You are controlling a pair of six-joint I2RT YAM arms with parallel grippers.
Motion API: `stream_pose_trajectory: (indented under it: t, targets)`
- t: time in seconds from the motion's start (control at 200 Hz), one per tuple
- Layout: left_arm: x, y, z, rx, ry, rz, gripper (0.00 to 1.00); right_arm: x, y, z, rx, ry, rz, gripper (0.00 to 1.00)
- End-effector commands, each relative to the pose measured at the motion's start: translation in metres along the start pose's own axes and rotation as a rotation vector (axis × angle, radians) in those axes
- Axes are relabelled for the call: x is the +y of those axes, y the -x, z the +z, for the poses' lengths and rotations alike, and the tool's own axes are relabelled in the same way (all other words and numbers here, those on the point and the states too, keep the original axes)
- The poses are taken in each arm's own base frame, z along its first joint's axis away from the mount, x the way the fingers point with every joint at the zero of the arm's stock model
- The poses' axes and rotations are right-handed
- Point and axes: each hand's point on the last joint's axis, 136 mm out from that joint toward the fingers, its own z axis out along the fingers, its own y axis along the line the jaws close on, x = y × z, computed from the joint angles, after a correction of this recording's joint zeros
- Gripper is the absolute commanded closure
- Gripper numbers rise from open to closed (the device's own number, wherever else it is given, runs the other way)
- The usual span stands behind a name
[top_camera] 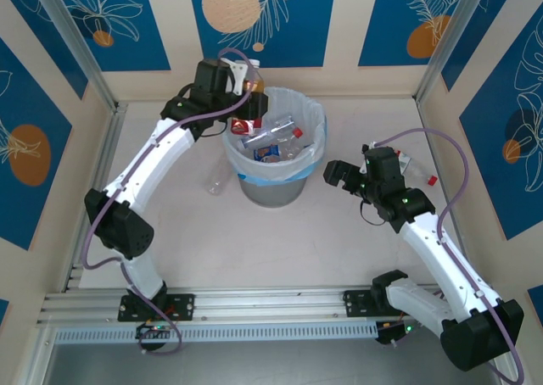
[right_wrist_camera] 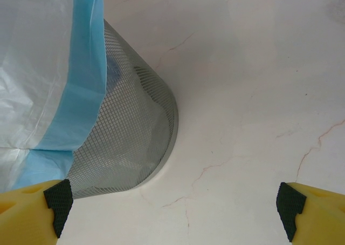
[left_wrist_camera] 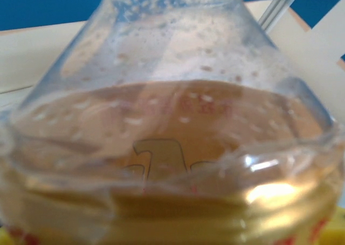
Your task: Put the plastic bottles in the bin
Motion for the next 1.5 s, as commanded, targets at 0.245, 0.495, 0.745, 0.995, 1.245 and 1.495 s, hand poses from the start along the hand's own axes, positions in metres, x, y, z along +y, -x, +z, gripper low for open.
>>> stream_pose_trajectory:
  t: [0.245,0.495,0.745,0.995,1.245,1.495]
  targets:
    - [-0.023,-0.015,0.033,0.063,-0.012,0.259,0.36,0.003,0.001,0.002,0.004,0.019,0.025,0.0]
    - [-0.019,-0.022,0.044,0.106,0.016,0.292,0.32,0.001,0.003,0.002,-0.004,0.008,0.026,0.0]
    - [-0.025,-0.015,0.039,0.099,0.001,0.297,0.21,0.0,0.006,0.003,-0.016,-0.004,0.03,0.0]
    - [-0.035,-0.009,0.025,0.08,-0.02,0.302,0.17,0.001,0.006,0.008,-0.004,-0.003,0.033,0.0]
    - [-0.047,-0.009,0.016,0.039,-0.041,0.336,0.01,-0.001,0.007,0.008,-0.014,-0.013,0.044,0.0]
    - [-0.06,0.002,-0.001,-0.007,-0.095,0.294,0.01,-0.006,0.009,0.008,-0.025,-0.035,0.055,0.0]
